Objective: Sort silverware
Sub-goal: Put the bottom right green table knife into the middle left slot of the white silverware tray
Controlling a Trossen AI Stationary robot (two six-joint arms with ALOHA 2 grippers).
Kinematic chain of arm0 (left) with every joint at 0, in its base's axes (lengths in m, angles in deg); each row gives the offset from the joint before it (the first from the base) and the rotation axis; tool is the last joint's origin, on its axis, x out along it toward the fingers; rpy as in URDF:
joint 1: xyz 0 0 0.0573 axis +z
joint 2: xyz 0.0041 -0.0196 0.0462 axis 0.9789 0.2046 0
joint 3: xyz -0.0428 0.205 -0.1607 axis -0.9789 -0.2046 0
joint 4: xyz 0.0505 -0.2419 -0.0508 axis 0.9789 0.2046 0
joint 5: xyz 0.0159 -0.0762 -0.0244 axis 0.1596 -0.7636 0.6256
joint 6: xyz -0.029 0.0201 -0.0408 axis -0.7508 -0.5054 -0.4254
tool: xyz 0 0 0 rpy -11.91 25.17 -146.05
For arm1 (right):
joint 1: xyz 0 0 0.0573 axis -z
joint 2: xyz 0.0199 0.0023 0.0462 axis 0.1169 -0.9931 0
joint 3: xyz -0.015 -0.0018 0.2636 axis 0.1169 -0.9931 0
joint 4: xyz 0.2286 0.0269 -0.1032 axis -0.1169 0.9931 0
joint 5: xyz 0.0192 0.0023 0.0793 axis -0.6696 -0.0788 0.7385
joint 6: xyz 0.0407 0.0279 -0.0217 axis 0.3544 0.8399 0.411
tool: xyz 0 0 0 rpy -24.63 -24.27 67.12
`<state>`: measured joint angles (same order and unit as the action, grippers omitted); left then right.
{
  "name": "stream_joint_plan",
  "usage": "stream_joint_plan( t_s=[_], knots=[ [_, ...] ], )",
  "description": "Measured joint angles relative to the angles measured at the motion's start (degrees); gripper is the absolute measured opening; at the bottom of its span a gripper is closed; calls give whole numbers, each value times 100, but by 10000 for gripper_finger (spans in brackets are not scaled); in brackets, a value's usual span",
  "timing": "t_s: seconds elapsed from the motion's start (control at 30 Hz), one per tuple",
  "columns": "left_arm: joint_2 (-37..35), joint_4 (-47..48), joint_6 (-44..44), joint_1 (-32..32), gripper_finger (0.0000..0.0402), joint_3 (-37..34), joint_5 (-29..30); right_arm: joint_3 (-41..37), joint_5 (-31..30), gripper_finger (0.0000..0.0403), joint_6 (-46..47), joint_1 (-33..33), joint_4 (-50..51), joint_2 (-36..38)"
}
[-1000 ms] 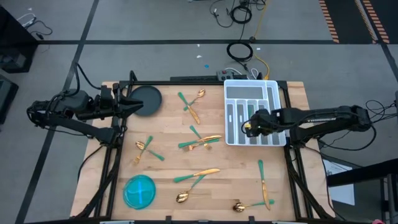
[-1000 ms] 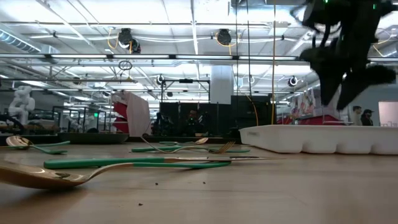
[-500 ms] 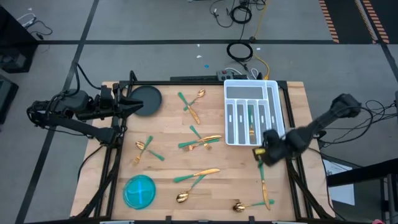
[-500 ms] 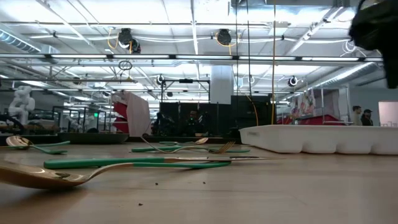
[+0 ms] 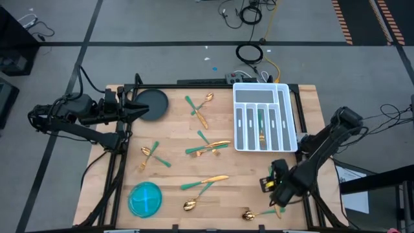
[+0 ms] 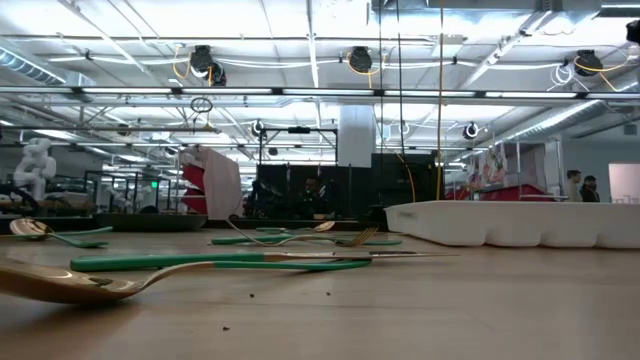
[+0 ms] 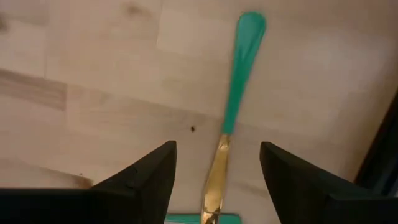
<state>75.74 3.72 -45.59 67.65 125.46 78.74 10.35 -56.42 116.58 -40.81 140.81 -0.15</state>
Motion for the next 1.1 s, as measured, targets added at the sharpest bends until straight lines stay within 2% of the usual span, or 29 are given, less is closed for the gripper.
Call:
stream_joint_plan(
  t_s=[0.13,0.23,0.4,0.6,0.77,1.1],
  knots=[
    [0,0,-4,1,67,0,0,82,213,226,-11,-20,-471,-501],
    [-1,0,-5,2,67,0,0,112,419,226,5,-29,-320,-715],
    [0,0,-39,0,67,0,-2,116,549,226,36,-22,150,-608],
    [-1,0,-41,0,67,0,-2,85,541,226,70,-60,-84,-599],
    [-2,2,-41,2,67,0,-2,-255,564,226,67,-59,-664,-687],
    [-1,2,-41,1,67,0,-2,-422,752,226,117,-102,-787,-678]
  ],
)
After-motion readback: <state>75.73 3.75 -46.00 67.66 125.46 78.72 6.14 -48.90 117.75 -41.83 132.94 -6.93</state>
